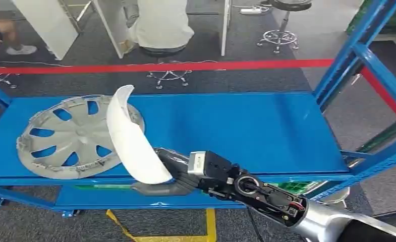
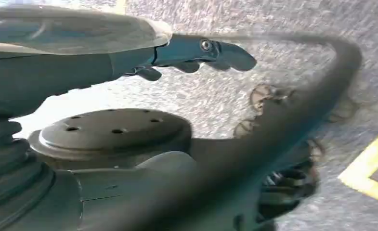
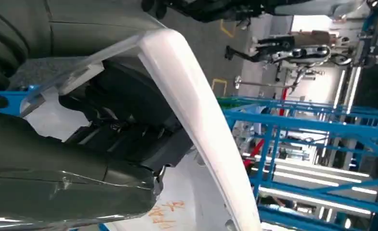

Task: Take the parts from the cabinet and place them on the table.

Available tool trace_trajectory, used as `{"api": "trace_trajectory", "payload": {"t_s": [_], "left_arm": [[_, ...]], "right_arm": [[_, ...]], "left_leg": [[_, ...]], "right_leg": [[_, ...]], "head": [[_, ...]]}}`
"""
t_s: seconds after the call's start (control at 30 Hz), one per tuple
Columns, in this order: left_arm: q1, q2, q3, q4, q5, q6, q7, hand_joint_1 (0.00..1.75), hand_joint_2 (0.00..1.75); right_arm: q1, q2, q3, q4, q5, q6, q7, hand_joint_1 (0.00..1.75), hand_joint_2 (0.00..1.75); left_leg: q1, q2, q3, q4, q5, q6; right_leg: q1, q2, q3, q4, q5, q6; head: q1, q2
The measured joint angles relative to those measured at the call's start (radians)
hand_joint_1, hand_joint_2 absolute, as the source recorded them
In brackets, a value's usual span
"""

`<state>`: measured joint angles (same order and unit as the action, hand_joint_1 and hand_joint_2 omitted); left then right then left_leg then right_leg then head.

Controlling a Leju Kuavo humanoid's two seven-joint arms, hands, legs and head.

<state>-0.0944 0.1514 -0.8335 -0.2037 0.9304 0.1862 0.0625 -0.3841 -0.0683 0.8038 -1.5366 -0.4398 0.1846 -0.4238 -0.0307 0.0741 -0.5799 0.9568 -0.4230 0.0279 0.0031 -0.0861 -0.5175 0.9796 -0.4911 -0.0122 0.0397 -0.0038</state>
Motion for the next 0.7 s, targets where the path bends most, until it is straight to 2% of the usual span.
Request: {"api": "trace_trajectory", "payload": {"t_s": [0.07, 0.1, 0.13, 0.17, 0.2, 0.23, 0.27, 0.3, 0.33, 0.37, 0.4, 0.43, 0.47, 0.5, 0.6, 0.63, 0.67, 0.7], "left_arm": [[0.001, 0.002, -0.001, 0.000, -0.002, 0.000, -0.001, 0.00, 1.75], [0.003, 0.004, -0.001, 0.000, -0.002, 0.000, -0.001, 0.00, 1.75], [0.006, 0.003, -0.001, 0.000, -0.002, 0.000, -0.001, 0.00, 1.75], [0.006, 0.003, -0.001, 0.000, -0.002, 0.001, 0.000, 0.00, 1.75], [0.005, 0.003, -0.001, 0.000, -0.002, 0.000, 0.000, 0.00, 1.75], [0.003, 0.001, -0.001, 0.000, -0.002, 0.000, 0.000, 0.00, 1.75], [0.002, -0.002, -0.001, 0.000, -0.002, 0.000, 0.000, 0.00, 1.75], [0.002, -0.003, -0.002, 0.000, -0.002, 0.000, 0.000, 0.00, 1.75], [0.002, -0.004, -0.003, 0.000, -0.002, 0.000, 0.001, 0.00, 1.75], [0.004, -0.006, -0.005, 0.000, -0.002, 0.000, 0.001, 0.00, 1.75], [0.004, -0.006, -0.006, 0.000, -0.002, 0.000, 0.001, 0.00, 1.75], [0.004, -0.006, -0.007, 0.000, -0.002, 0.000, 0.001, 0.00, 1.75], [0.004, -0.006, -0.007, 0.000, -0.002, 0.000, 0.001, 0.00, 1.75], [-0.001, -0.005, -0.008, 0.000, -0.002, 0.000, 0.002, 0.00, 1.75], [0.008, -0.005, -0.008, 0.000, 0.000, 0.000, 0.003, 0.00, 1.75], [0.008, 0.001, -0.008, 0.001, 0.001, 0.000, 0.004, 0.00, 1.75], [0.010, -0.005, -0.009, 0.001, 0.002, 0.001, 0.005, 0.00, 1.75], [0.008, -0.006, -0.009, 0.001, 0.004, 0.001, 0.005, 0.00, 1.75]], "right_arm": [[0.003, 0.000, -0.002, 0.001, 0.004, 0.000, -0.001, 1.71, 1.75], [0.002, 0.001, -0.003, 0.001, 0.004, 0.000, -0.001, 1.71, 1.75], [0.003, 0.001, -0.006, 0.001, 0.005, 0.000, 0.000, 1.71, 1.75], [0.004, 0.001, -0.008, 0.001, 0.005, -0.001, -0.002, 1.71, 1.75], [0.005, 0.001, -0.011, 0.001, 0.005, -0.001, -0.003, 1.71, 1.75], [0.009, 0.001, -0.012, 0.002, 0.005, -0.001, -0.002, 1.71, 1.75], [0.014, 0.001, -0.013, 0.003, 0.006, -0.001, -0.002, 1.71, 1.75], [0.019, 0.001, -0.013, 0.004, 0.006, -0.001, -0.001, 1.71, 1.75], [0.021, 0.001, -0.013, 0.004, 0.006, -0.001, -0.001, 1.71, 1.75], [0.022, 0.001, -0.013, 0.004, 0.006, -0.001, -0.001, 1.71, 1.75], [0.021, 0.001, -0.014, 0.004, 0.006, -0.001, -0.001, 1.71, 1.75], [0.021, 0.001, -0.015, 0.004, 0.006, -0.001, -0.001, 1.71, 1.75], [0.022, 0.001, -0.015, 0.005, 0.006, -0.001, -0.001, 1.71, 1.75], [0.022, 0.001, -0.015, 0.004, 0.007, -0.001, 0.000, 1.71, 1.75], [0.022, 0.001, -0.016, 0.004, 0.014, -0.001, 0.003, 1.71, 1.75], [0.020, 0.003, -0.015, 0.003, 0.016, 0.000, 0.003, 1.71, 1.75], [0.019, 0.003, -0.015, 0.003, 0.018, 0.000, 0.006, 1.71, 1.75], [0.018, 0.004, -0.016, 0.003, 0.019, -0.001, 0.005, 1.71, 1.75]], "left_leg": [[-0.004, -0.021, -0.002, -0.001, 0.000, 0.000], [-0.001, -0.033, 0.002, -0.010, 0.005, 0.000], [0.019, -0.041, 0.015, -0.026, 0.014, -0.004], [0.020, -0.050, 0.019, -0.031, 0.014, -0.002], [0.021, -0.058, 0.019, -0.031, 0.016, 0.001], [0.022, -0.071, 0.019, -0.031, 0.016, 0.001], [0.022, -0.084, 0.019, -0.031, 0.016, 0.001], [0.023, -0.097, 0.019, -0.030, 0.016, 0.001], [0.024, -0.111, 0.021, -0.029, 0.015, 0.000], [0.027, -0.125, 0.023, -0.028, 0.013, -0.003], [0.030, -0.138, 0.026, -0.024, 0.010, -0.007], [0.032, -0.151, 0.029, -0.020, 0.007, -0.012], [0.032, -0.161, 0.026, -0.018, 0.004, -0.018], [0.029, -0.174, 0.016, -0.005, 0.004, -0.024], [0.037, -0.204, 0.003, -0.016, 0.018, -0.046], [0.035, -0.198, 0.002, -0.011, 0.013, -0.049], [0.029, -0.138, -0.010, 0.017, -0.005, -0.054], [0.030, -0.108, -0.042, 0.078, -0.038, -0.059]], "right_leg": [[-0.003, -0.020, 0.004, -0.004, -0.003, 0.008], [0.000, -0.030, 0.011, -0.007, -0.004, 0.011], [-0.002, -0.004, 0.003, 0.002, -0.013, 0.019], [-0.003, 0.048, -0.007, 0.036, -0.037, 0.024], [-0.005, 0.071, -0.038, 0.109, -0.076, 0.027], [-0.007, 0.080, -0.081, 0.200, -0.117, 0.031], [-0.009, 0.082, -0.120, 0.279, -0.146, 0.035], [-0.011, 0.082, -0.143, 0.321, -0.150, 0.038], [-0.014, 0.082, -0.143, 0.310, -0.129, 0.040], [-0.016, 0.084, -0.118, 0.248, -0.082, 0.043], [-0.019, 0.091, -0.079, 0.159, -0.028, 0.045], [-0.025, 0.112, -0.037, 0.063, 0.023, 0.048], [-0.032, 0.156, -0.014, 0.019, 0.016, 0.048], [-0.032, 0.169, -0.008, -0.008, 0.011, 0.045], [-0.023, 0.144, -0.004, -0.002, 0.015, 0.024], [-0.032, 0.131, 0.002, -0.013, 0.020, 0.016], [-0.031, 0.119, 0.006, -0.016, 0.021, 0.010], [-0.030, 0.108, 0.005, -0.016, 0.020, 0.004]], "head": [[-0.005, 0.000], [-0.004, 0.000], [-0.005, 0.000], [-0.001, 0.000], [0.004, 0.000], [0.007, 0.000], [0.009, 0.000], [0.011, 0.000], [0.010, 0.000], [0.011, 0.000], [0.012, 0.000], [0.014, 0.000], [0.016, 0.000], [0.013, 0.000], [0.013, 0.000], [0.014, 0.000], [0.006, 0.000], [-0.005, 0.000]]}}
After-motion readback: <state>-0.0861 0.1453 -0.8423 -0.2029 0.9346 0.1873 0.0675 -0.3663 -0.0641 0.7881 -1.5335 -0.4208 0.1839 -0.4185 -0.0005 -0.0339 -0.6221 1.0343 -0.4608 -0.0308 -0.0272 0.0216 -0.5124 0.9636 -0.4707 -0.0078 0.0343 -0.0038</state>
